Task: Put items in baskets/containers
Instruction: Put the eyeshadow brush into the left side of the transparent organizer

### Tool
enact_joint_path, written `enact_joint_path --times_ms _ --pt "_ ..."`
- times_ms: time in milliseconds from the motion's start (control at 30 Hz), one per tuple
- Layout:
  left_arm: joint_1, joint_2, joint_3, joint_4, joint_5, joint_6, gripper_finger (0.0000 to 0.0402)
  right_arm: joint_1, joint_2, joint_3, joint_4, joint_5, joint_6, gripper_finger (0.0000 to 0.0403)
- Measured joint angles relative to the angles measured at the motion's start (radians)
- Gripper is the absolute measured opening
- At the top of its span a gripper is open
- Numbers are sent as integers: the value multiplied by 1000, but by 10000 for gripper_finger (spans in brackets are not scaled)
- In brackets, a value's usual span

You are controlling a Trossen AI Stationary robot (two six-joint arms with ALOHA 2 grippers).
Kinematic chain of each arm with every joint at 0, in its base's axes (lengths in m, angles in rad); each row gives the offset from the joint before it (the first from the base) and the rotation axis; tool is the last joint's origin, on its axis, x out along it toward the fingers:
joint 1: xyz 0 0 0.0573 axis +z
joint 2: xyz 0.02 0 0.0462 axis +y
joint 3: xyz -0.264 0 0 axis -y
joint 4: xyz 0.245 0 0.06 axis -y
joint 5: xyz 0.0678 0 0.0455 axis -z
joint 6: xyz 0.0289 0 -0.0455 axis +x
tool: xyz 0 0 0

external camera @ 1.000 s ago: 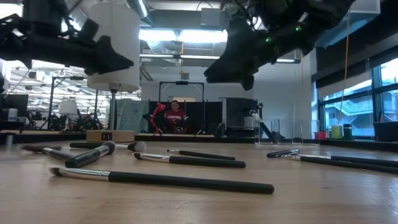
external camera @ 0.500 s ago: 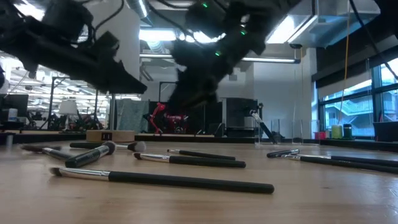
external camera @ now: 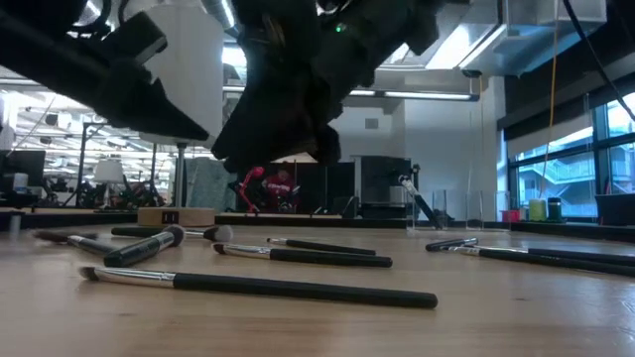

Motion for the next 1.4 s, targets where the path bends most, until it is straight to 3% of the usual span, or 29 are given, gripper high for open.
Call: enact_joint_path --times_ms 200,433,633,1167,1400 --pt "-24 2 0 -130 2 -153 118 29 60 161 -273 103 88 100" --pt "-65 23 -1 -169 3 -211 118 49 247 452 -589 108 102 100" --pt "-72 27 -1 -170 3 -211 118 49 324 581 -740 106 99 100" --pt "-72 27 -1 -172 29 -239 118 37 325 511 -731 29 95 99" --pt "-72 27 -1 -172 33 -248 118 37 320 471 -783 22 104 59"
